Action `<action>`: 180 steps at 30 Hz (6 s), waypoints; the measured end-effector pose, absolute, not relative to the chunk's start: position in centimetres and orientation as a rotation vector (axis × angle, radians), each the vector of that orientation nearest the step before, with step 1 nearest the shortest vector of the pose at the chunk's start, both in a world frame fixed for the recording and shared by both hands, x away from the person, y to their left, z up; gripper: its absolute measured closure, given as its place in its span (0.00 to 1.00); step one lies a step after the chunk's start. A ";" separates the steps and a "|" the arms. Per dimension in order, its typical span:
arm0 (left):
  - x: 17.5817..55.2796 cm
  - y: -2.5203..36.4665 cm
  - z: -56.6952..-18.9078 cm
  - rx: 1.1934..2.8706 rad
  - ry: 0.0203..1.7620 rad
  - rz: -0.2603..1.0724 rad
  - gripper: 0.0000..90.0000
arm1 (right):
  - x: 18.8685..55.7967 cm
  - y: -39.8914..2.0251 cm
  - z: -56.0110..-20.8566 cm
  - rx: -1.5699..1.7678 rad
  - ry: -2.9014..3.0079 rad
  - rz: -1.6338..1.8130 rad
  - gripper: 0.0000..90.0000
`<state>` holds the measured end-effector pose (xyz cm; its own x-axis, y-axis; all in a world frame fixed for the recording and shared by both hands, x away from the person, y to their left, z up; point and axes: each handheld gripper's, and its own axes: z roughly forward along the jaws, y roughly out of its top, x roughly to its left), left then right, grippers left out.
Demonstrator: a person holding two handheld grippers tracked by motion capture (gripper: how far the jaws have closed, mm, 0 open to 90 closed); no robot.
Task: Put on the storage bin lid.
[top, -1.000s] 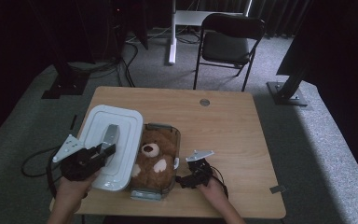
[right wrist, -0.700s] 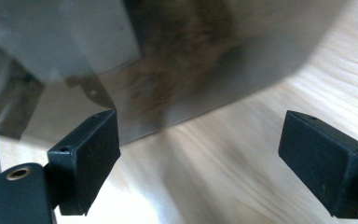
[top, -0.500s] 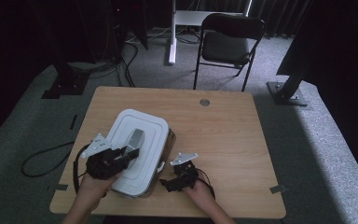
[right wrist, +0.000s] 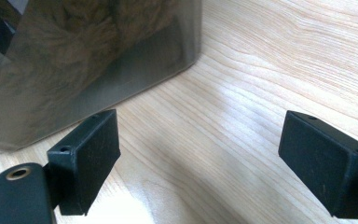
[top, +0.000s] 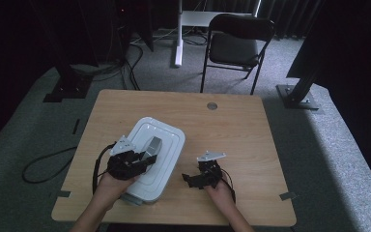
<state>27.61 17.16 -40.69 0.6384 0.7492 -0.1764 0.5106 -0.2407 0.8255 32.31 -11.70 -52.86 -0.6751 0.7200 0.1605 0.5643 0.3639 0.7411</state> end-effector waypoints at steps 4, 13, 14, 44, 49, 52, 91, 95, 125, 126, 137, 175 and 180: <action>28.2 17.8 -41.2 1.922 1.012 0.289 0.78 | 32.5 -11.8 -52.9 1.170 2.430 1.198 0.13; 29.1 18.1 -42.1 1.929 1.028 0.265 0.77 | 32.6 -11.8 -53.2 1.179 2.444 1.196 0.13; 29.1 18.1 -42.1 1.929 1.028 0.265 0.77 | 32.6 -11.8 -53.2 1.179 2.444 1.196 0.13; 29.2 17.2 -42.0 2.023 0.989 0.327 0.73 | 32.5 -11.9 -53.0 1.184 2.448 1.215 0.13; 28.7 17.9 -41.0 1.995 0.972 0.335 0.67 | 32.6 -12.1 -53.0 1.190 2.439 1.218 0.13; 28.6 18.3 -40.8 1.968 0.970 0.338 0.59 | 32.6 -12.2 -52.9 1.188 2.435 1.216 0.13; 30.8 28.2 -44.8 1.706 1.277 0.648 0.01 | 32.7 -12.7 -52.8 1.191 2.418 1.207 0.13; 31.2 29.3 -46.0 1.699 1.301 0.675 0.01 | 32.7 -12.7 -52.8 1.187 2.424 1.209 0.13; 32.1 27.4 -52.9 1.800 1.386 0.642 0.01 | 32.5 -12.7 -52.6 1.180 2.426 1.226 0.13; 32.1 27.4 -52.9 1.800 1.386 0.642 0.01 | 32.5 -12.7 -52.6 1.180 2.426 1.226 0.13; 30.9 23.0 -52.6 1.912 1.281 0.592 0.01 | 32.0 -12.9 -52.2 1.161 2.412 1.251 0.13; 31.1 21.3 -52.8 1.866 1.169 0.552 0.01 | 32.0 -18.2 -53.1 1.202 2.298 1.218 0.13; 30.7 22.4 -52.9 1.851 1.180 0.560 0.01 | 31.5 -19.3 -53.0 1.200 2.234 1.242 0.13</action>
<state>30.75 22.42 -52.94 0.4551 0.8877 -0.0689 0.5081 -0.1954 0.8388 31.53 -19.33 -52.95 -0.5977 0.7930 0.1175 0.5186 0.2707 0.8111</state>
